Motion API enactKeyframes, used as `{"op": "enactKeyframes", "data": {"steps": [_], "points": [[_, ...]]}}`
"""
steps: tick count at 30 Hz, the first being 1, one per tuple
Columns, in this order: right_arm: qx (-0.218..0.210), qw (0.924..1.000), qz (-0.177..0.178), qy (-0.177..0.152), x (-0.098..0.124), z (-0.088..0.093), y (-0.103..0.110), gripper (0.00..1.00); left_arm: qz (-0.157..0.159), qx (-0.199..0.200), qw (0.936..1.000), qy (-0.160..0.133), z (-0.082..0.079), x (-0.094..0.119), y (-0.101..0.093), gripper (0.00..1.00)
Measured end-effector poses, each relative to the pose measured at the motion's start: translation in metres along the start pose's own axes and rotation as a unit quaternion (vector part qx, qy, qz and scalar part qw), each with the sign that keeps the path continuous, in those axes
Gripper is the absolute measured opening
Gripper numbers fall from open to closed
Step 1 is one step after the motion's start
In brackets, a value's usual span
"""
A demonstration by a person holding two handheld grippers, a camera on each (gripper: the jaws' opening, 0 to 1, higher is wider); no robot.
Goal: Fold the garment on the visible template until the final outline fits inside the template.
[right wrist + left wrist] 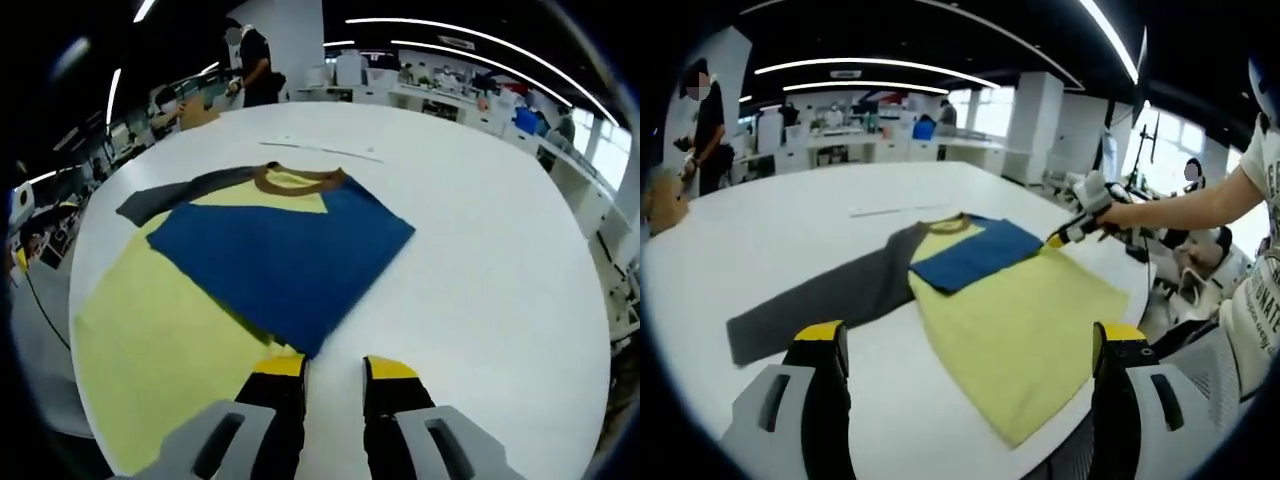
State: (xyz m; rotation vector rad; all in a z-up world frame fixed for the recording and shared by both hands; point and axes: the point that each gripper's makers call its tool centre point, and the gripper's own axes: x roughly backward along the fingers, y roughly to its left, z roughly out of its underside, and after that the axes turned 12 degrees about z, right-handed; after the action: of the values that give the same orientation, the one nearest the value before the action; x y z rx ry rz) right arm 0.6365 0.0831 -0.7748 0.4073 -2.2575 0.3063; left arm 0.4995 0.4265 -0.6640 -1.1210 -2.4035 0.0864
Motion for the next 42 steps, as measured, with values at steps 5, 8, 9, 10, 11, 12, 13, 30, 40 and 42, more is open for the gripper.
{"op": "enactKeyframes", "data": {"steps": [5, 8, 9, 10, 11, 12, 13, 30, 40, 42], "points": [[-0.002, 0.9999, -0.012, -0.006, -0.003, -0.002, 0.009, 0.08, -0.002, 0.002, 1.0000, 0.003, 0.001, 0.000, -0.001, 0.98], [0.009, 0.9997, -0.017, -0.014, -0.005, -0.005, 0.014, 0.03, -0.001, 0.001, 1.0000, 0.004, 0.002, 0.000, -0.001, 0.98], [0.013, 0.9997, -0.018, -0.014, -0.006, -0.005, 0.015, 0.01, -0.001, 0.001, 1.0000, 0.005, 0.002, 0.000, -0.001, 0.98], [0.015, 0.9997, -0.017, -0.012, -0.007, -0.005, 0.015, 0.01, -0.001, 0.001, 1.0000, 0.005, 0.002, 0.000, -0.001, 0.98], [0.015, 0.9997, -0.015, -0.011, -0.008, -0.005, 0.015, 0.01, -0.001, 0.001, 1.0000, 0.006, 0.002, 0.000, 0.000, 0.98], [0.014, 0.9997, -0.015, -0.011, -0.008, -0.005, 0.014, 0.00, -0.002, 0.001, 1.0000, 0.006, 0.002, 0.000, 0.000, 0.98], [0.010, 0.9998, -0.015, -0.010, -0.009, -0.005, 0.014, 0.00, -0.002, 0.001, 1.0000, 0.005, 0.002, 0.000, 0.000, 0.98], [0.113, 0.9930, 0.031, 0.004, -0.012, -0.006, -0.007, 0.00, -0.004, 0.002, 1.0000, 0.005, 0.003, 0.001, 0.005, 0.98], [0.119, 0.9916, 0.047, 0.012, -0.018, -0.005, -0.024, 0.00, -0.007, 0.003, 0.9999, 0.008, 0.006, 0.002, 0.008, 0.98], [0.116, 0.9914, 0.059, 0.012, -0.019, -0.005, -0.032, 0.00, -0.007, 0.002, 0.9999, 0.008, 0.006, 0.002, 0.009, 0.98]]}}
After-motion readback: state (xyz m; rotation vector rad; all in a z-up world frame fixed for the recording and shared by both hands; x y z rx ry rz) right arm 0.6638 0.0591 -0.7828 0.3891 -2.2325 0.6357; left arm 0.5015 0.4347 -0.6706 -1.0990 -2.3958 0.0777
